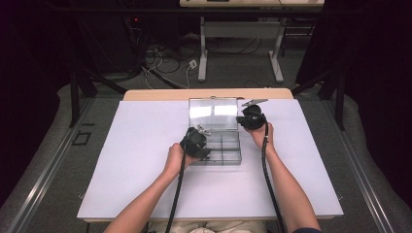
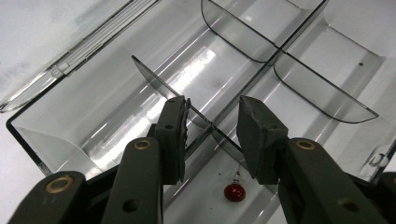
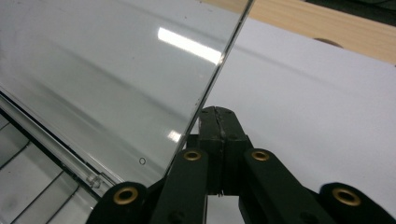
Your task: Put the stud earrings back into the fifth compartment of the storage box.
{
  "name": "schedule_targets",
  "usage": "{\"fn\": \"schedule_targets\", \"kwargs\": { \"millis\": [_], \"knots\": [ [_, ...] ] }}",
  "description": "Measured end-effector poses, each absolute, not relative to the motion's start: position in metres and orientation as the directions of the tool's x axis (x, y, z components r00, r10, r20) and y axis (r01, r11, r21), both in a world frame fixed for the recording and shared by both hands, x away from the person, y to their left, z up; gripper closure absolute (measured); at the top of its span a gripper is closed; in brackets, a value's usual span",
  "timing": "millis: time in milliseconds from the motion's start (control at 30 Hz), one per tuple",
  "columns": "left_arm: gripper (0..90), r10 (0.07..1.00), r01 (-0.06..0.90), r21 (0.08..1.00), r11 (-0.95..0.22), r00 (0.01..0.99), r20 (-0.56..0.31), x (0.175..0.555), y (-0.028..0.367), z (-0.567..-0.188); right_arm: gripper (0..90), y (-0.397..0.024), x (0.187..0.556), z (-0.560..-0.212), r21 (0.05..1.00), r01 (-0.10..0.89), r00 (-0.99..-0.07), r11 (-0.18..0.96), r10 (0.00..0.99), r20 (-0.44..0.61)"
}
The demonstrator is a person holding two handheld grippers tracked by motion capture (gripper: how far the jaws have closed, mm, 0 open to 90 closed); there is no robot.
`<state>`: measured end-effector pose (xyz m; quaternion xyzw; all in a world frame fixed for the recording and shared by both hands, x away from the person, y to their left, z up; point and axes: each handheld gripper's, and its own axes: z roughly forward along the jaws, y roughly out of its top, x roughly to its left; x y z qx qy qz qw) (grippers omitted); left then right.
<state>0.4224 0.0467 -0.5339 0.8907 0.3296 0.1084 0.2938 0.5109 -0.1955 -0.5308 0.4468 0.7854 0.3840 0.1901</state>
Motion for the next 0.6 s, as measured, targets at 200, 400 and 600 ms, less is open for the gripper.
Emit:
{"fn": "schedule_targets", "kwargs": {
  "millis": [200, 400, 600],
  "knots": [
    [62.4, 0.651, 0.524, 0.593, -0.611, 0.759, 0.0, 0.422, 0.047, -0.534, 90.0, -0.196, 0.509, -0.525, 0.793, 0.525, -0.534, 0.309, 0.845, 0.025],
    [62.5, 0.652, 0.523, 0.597, -0.608, 0.758, 0.0, 0.422, 0.047, -0.534, 90.0, -0.196, 0.508, -0.522, 0.808, 0.506, -0.533, 0.302, 0.846, 0.017],
    [62.4, 0.653, 0.525, 0.597, -0.606, 0.758, -0.004, 0.422, 0.047, -0.534, 90.0, -0.197, 0.506, -0.518, 0.82, 0.486, -0.54, 0.303, 0.841, 0.009]
  ]
}}
